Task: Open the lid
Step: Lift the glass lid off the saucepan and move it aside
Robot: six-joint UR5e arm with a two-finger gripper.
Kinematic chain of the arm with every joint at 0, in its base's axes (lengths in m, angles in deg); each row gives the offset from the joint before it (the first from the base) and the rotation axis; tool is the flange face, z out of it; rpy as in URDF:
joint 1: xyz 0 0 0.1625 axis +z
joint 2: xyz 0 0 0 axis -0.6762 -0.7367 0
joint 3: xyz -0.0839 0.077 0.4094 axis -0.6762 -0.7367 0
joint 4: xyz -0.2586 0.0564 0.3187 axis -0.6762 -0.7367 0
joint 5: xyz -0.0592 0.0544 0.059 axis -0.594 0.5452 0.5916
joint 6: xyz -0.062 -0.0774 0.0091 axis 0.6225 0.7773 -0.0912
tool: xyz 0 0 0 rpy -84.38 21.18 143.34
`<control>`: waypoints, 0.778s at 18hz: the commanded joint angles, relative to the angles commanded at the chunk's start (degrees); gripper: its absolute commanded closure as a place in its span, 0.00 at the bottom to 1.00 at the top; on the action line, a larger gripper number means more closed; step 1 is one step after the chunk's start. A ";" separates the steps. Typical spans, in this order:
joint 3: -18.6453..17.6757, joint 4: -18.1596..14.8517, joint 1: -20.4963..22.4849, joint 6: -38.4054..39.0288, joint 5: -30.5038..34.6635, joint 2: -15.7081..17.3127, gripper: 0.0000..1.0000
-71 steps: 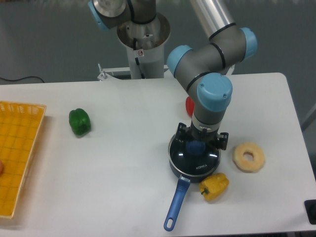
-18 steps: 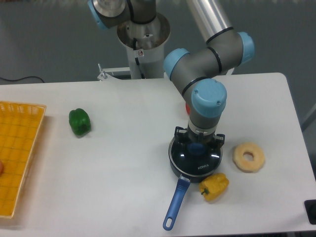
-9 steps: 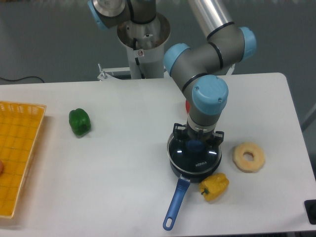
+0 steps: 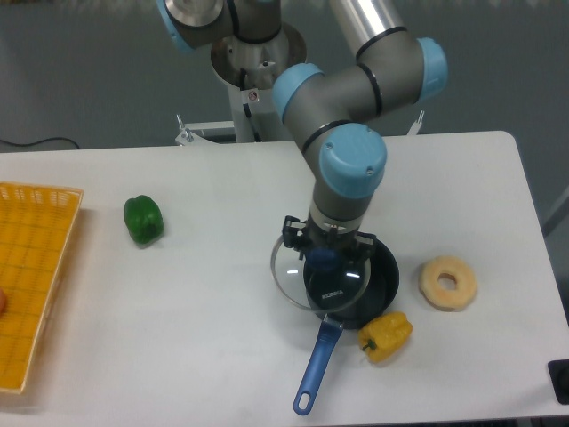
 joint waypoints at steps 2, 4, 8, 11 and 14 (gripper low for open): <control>0.18 0.00 -1.41 1.85 -0.96 0.09 0.46; 0.35 0.18 -2.64 3.96 -1.84 0.09 0.46; 0.44 0.35 -4.66 7.21 -1.93 -0.26 0.46; 0.35 2.28 -6.24 8.97 -1.84 -0.70 0.46; 0.09 3.34 -7.29 9.77 -1.23 -1.49 0.46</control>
